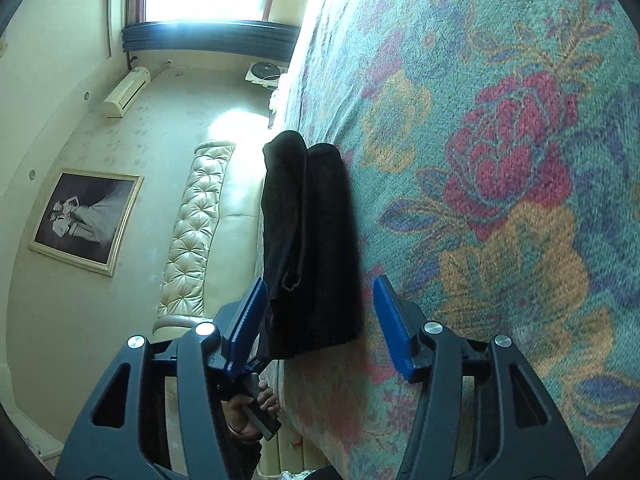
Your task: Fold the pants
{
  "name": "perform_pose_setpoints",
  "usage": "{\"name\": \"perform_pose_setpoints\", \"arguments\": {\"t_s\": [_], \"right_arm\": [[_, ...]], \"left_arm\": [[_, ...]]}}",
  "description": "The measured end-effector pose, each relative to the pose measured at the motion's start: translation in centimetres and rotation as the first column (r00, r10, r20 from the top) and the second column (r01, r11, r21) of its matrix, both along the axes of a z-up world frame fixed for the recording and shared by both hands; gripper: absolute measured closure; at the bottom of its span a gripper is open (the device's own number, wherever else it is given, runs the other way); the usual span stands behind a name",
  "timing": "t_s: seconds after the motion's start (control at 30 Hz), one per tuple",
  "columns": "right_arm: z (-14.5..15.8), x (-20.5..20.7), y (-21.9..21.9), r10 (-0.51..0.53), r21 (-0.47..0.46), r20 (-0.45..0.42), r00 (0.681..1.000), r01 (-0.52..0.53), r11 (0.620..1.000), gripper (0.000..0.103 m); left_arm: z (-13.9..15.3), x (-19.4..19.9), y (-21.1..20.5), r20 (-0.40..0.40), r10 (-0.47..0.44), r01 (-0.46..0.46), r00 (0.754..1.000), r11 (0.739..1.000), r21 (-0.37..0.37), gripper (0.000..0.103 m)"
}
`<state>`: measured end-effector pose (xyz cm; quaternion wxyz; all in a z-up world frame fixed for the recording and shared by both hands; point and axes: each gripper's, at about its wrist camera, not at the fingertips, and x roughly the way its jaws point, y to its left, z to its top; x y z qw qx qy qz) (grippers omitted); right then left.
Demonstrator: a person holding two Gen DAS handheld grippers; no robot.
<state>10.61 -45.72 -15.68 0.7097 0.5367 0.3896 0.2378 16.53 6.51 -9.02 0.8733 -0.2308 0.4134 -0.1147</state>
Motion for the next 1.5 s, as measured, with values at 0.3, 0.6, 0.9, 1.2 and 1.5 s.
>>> {"name": "perform_pose_setpoints", "arguments": {"t_s": [0.3,0.6,0.9,1.2,1.5], "right_arm": [[1.1,-2.7,2.6,0.006,-0.098,0.005,1.000,-0.005,0.995,0.040],[3.4,-5.7,6.3,0.001,-0.340,-0.001,1.000,-0.001,0.941,0.032],[7.3,-9.0,15.0,0.083,-0.756,0.033,0.996,-0.029,0.654,0.019],[10.6,-9.9,18.6,0.122,-0.859,0.144,0.982,0.063,0.508,0.013],[10.9,-10.2,19.1,0.132,-0.858,0.139,0.981,0.053,0.511,0.013]], "left_arm": [[0.3,-4.1,-0.4,-0.006,0.022,-0.022,1.000,0.999,-0.025,0.024],[1.1,-8.5,-3.3,-0.006,0.009,-0.008,1.000,0.998,0.067,0.024],[6.1,-12.4,-8.3,0.138,-0.020,-0.015,0.990,0.968,0.249,0.024],[8.1,-14.7,-10.6,0.169,0.005,-0.067,0.986,0.928,0.367,0.017],[6.7,-14.7,-11.2,0.109,0.005,-0.048,0.994,0.919,0.391,0.017]]}}
